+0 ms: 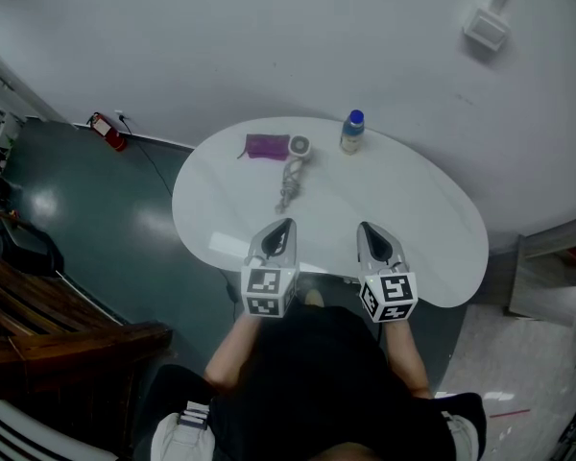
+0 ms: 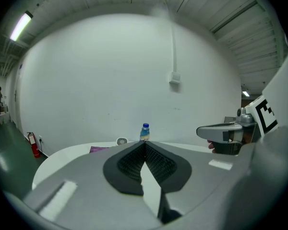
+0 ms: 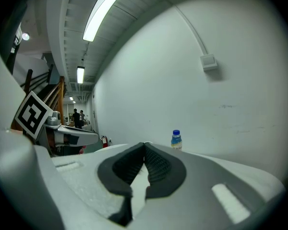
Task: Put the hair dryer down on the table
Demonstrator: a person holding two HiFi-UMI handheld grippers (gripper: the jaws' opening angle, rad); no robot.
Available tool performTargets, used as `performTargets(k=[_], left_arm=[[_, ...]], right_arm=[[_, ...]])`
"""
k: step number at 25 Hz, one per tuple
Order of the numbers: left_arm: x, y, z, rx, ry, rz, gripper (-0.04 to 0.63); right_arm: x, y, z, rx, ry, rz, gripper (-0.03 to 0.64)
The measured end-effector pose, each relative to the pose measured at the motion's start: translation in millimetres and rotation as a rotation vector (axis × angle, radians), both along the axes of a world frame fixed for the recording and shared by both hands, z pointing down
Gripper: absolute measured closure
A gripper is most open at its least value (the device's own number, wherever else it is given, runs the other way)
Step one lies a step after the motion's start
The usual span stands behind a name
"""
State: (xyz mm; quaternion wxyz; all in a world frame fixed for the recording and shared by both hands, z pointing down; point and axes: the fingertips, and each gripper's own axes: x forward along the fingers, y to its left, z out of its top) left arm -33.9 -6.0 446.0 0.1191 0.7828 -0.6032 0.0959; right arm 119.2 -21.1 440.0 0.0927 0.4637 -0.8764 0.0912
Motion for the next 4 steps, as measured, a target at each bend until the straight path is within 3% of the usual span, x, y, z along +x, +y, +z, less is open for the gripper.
performTargets(k=[4], left_arm=[[5.9, -3.7, 0.8, -0.001, 0.003, 0.002, 0.589]], right_arm=[[6.1, -3.5, 2.3, -0.004, 0.002, 0.003, 0.614]])
